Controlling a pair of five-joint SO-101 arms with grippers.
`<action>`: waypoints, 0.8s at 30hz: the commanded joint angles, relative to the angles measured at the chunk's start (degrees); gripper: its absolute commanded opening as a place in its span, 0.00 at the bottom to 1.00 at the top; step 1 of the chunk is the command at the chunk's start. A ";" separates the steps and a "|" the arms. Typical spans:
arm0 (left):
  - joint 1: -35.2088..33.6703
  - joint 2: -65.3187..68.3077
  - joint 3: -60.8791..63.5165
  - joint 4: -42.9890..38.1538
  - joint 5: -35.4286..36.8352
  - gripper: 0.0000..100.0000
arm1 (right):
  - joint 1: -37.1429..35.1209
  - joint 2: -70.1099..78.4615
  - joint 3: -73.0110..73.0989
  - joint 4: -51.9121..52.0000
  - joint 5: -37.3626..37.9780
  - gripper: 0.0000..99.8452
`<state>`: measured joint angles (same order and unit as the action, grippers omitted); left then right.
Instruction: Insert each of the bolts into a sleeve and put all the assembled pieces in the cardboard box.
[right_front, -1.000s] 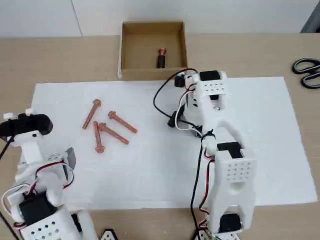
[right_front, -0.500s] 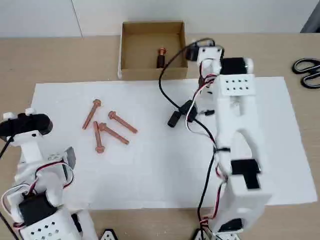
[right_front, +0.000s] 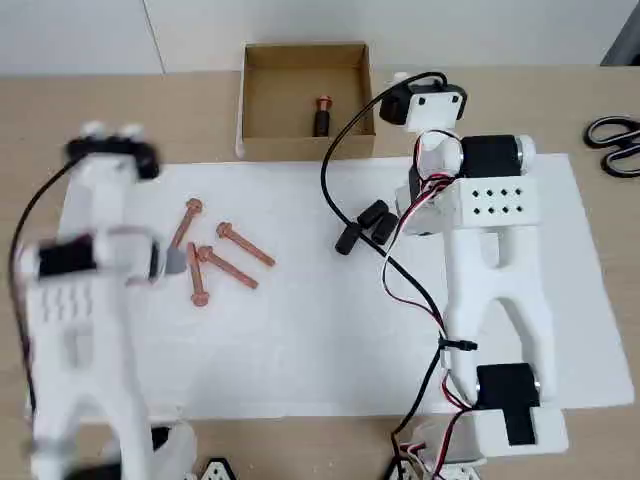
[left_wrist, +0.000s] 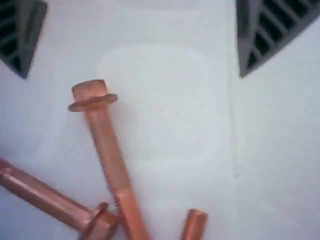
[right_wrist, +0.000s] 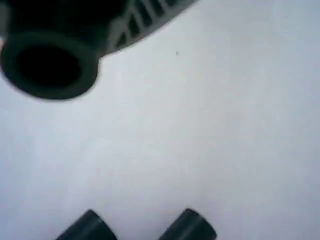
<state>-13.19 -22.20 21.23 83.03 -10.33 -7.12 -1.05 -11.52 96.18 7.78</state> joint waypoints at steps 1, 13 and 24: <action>3.78 16.97 -18.07 2.02 -2.73 0.25 | 0.48 -3.12 0.70 -0.66 0.00 0.00; 1.23 50.73 -49.01 2.37 -8.70 0.25 | 0.48 -3.47 5.89 -0.75 0.00 0.00; 0.35 63.21 -58.33 2.37 -14.51 0.25 | 0.48 -3.47 6.24 -0.75 0.00 0.00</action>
<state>-12.75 40.75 -33.54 84.88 -23.87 -7.12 -1.05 -5.19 95.91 7.78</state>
